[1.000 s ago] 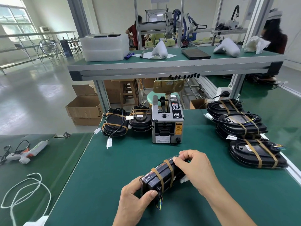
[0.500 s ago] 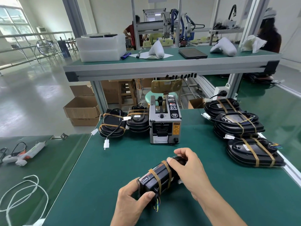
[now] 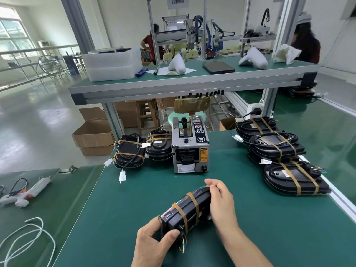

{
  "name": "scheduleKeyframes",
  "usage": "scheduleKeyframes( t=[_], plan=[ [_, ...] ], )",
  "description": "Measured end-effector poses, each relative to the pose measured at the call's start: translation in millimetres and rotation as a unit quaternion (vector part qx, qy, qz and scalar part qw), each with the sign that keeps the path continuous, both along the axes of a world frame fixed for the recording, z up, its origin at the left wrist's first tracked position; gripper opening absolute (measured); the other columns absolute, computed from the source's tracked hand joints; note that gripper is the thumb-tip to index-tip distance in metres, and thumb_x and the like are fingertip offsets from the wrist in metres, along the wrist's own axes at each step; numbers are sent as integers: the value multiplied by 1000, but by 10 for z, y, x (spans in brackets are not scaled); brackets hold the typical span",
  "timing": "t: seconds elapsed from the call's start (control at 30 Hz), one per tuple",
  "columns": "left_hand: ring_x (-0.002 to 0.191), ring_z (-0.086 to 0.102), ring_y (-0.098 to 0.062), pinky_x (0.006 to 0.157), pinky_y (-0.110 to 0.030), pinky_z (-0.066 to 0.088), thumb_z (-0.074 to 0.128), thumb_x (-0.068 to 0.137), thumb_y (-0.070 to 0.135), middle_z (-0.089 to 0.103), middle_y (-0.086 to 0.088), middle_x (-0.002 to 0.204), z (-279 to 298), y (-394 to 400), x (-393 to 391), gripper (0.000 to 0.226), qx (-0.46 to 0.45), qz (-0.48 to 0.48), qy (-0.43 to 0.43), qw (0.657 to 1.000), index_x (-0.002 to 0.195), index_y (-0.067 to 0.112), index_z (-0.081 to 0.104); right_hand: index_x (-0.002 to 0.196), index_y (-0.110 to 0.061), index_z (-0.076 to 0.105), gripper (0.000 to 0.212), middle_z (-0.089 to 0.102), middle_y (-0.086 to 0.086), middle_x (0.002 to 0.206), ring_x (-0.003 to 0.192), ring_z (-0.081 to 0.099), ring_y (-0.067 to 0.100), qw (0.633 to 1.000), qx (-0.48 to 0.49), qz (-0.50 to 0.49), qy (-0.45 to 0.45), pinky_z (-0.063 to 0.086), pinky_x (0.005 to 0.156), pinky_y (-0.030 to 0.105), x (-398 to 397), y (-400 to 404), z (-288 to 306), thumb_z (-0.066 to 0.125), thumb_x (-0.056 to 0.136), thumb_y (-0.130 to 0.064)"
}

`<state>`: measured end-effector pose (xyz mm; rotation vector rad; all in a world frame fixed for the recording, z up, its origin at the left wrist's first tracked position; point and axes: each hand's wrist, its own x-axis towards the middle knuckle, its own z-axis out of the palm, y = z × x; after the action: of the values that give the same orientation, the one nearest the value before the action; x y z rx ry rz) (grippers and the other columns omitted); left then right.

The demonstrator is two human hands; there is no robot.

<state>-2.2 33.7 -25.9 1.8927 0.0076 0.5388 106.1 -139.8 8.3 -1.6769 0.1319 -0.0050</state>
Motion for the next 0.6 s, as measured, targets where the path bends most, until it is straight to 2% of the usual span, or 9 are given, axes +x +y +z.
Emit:
scheduleKeyframes(
  t=[0.07, 0.13, 0.17, 0.23, 0.37, 0.47, 0.53, 0.6],
  plan=[
    [90, 73, 10, 80, -6, 52, 84, 70, 28, 82, 16, 93, -14, 9, 8, 46, -6, 3, 0, 1000, 99, 62, 78, 98, -33, 73, 27, 72, -13, 105, 101, 65, 12, 998, 34, 29, 48, 53, 87, 36, 20, -52, -33, 46, 105, -30],
    [89, 74, 8, 80, -9, 53, 85, 69, 27, 83, 14, 93, -30, 19, 17, 46, -9, 1, -1, 1000, 98, 62, 78, 84, -32, 69, 34, 70, -8, 86, 79, 65, 16, 993, 47, 77, 80, 50, 69, 35, 24, -103, -52, 46, 100, -50],
    [89, 74, 7, 81, -10, 54, 84, 68, 26, 83, 13, 93, -37, 21, 20, 47, -8, 2, -2, 1000, 98, 62, 78, 80, -30, 66, 40, 66, -6, 80, 74, 62, 16, 991, 42, 99, 82, 49, 66, 35, 23, -127, -60, 45, 94, -61],
    [88, 73, 10, 80, -9, 53, 85, 67, 23, 82, 15, 91, -64, 25, 25, 51, -3, 8, -6, 1000, 95, 65, 77, 85, -29, 64, 53, 66, -6, 80, 74, 64, 11, 988, 9, 138, 65, 51, 66, 33, 36, -158, -67, 45, 81, -78],
    [81, 70, 17, 76, -2, 49, 93, 73, 1, 80, 20, 82, -146, 53, 36, 74, -20, 20, 5, 1000, 85, 71, 73, 104, -36, 61, 61, 69, -10, 97, 85, 64, 6, 984, -73, 162, 27, 51, 79, 31, 62, -164, 17, 48, 74, -87],
    [81, 70, 18, 76, -2, 49, 92, 75, 7, 80, 21, 82, -127, 37, 45, 69, -28, 12, 16, 999, 86, 72, 73, 105, -43, 54, 51, 69, -15, 100, 90, 63, -3, 979, -116, 166, -12, 48, 82, 30, 67, -185, 181, 46, 78, -85],
    [87, 71, 16, 78, -2, 49, 90, 73, 16, 81, 20, 89, -104, 38, 48, 61, -26, 3, 16, 1000, 98, 69, 74, 105, -44, 51, 42, 66, -17, 99, 96, 60, -3, 972, -166, 152, -68, 50, 91, 34, 74, -175, 323, 47, 83, -80],
    [106, 73, 7, 87, -4, 50, 87, 74, 28, 81, 17, 109, -111, 53, 43, 58, -27, -14, 1, 1000, 125, 51, 74, 103, -41, 46, 37, 60, -21, 98, 101, 54, -3, 947, -251, 127, -157, 37, 113, 39, 63, -136, 474, 48, 87, -74]
  ],
)
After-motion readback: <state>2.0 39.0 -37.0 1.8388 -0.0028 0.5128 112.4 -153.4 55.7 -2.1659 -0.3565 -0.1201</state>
